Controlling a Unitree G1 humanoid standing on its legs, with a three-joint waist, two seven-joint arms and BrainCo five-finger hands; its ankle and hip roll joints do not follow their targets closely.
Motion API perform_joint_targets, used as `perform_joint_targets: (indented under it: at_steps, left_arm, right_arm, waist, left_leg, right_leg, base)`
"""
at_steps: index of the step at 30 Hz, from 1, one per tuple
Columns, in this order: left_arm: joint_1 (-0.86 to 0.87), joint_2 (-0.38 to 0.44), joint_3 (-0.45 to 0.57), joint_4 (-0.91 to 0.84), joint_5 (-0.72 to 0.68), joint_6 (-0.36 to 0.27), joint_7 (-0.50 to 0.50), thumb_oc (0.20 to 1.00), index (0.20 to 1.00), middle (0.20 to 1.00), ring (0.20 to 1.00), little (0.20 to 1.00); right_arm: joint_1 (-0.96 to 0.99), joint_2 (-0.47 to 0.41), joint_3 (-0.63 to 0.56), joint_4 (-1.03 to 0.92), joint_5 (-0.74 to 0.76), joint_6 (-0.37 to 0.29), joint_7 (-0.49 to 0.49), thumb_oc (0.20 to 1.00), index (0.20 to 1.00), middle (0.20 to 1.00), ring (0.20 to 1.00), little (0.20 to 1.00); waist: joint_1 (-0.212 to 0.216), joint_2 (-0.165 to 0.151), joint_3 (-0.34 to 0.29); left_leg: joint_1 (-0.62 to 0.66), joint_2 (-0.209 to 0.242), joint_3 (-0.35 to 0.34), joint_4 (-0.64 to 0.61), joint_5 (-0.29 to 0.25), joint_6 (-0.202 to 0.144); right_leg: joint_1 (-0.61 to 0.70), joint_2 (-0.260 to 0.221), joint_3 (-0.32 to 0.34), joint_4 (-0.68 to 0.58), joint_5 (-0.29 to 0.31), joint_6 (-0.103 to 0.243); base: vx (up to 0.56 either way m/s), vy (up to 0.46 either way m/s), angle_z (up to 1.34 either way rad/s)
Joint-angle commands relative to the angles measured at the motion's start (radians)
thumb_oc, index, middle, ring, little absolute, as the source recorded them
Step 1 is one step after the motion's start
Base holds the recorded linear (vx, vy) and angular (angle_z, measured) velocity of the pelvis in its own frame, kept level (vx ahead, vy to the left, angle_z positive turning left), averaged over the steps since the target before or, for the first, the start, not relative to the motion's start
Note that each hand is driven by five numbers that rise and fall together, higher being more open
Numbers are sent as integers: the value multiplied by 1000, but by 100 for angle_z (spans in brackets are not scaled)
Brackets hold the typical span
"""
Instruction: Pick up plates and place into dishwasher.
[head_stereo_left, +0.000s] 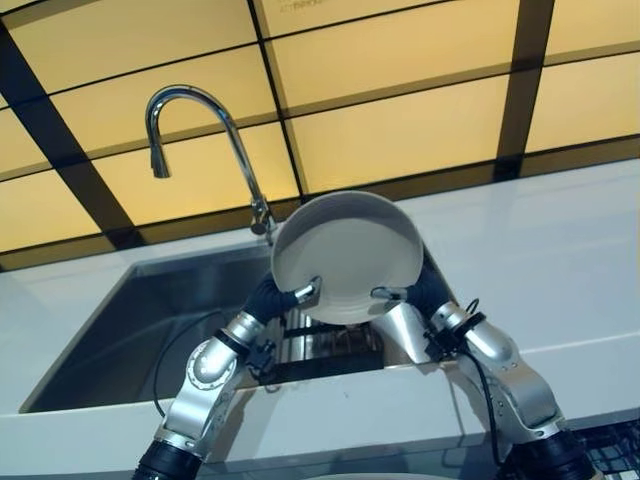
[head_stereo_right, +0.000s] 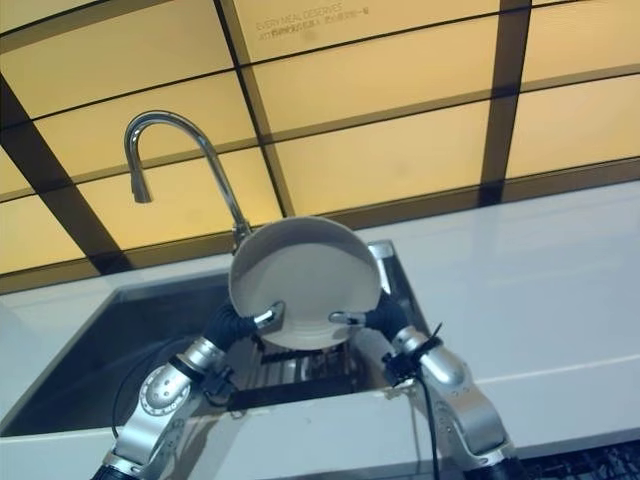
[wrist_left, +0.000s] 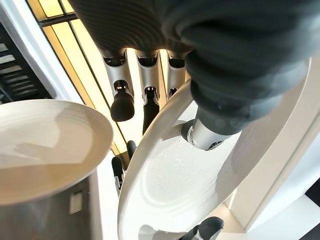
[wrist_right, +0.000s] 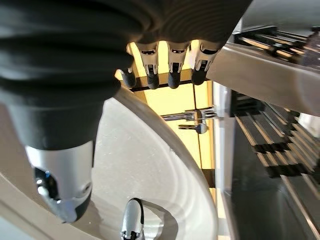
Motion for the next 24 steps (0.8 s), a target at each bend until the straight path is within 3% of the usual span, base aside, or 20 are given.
perform_joint_targets:
  at_steps: [1, 6, 24]
  left_arm:
    - [-140, 27, -82, -33, 25, -40, -81, 200, 200, 200, 200, 200]
    - [-133, 35, -72, -31, -1, -16, -88, 200, 200, 200, 200, 200]
    - [-135, 50, -56, -17, -29, 6, -84, 200, 200, 200, 200, 200]
  right_arm:
    - [-143, 67, 46, 3, 53, -54, 1, 200, 200, 200, 200, 200]
    - [-139, 61, 42, 13, 98, -33, -20, 200, 200, 200, 200, 200]
    - [-127, 43, 44, 51, 119, -52, -55, 200, 200, 200, 200, 200]
  waist:
    - [17, -87, 7]
    - [19, -93, 10]
    - [15, -107, 8]
  left_leg:
    - [50, -36, 44, 0, -151, 18]
    - [48, -32, 47, 0, -152, 19]
    - [48, -19, 68, 0, -152, 21]
  right_leg:
    - [64, -23, 49, -260, 137, 66]
    - [56, -16, 53, -260, 139, 67]
    - [42, 7, 81, -260, 139, 66]
  base:
    - [-24, -43, -4]
    - [-40, -46, -2]
    - [-42, -32, -6]
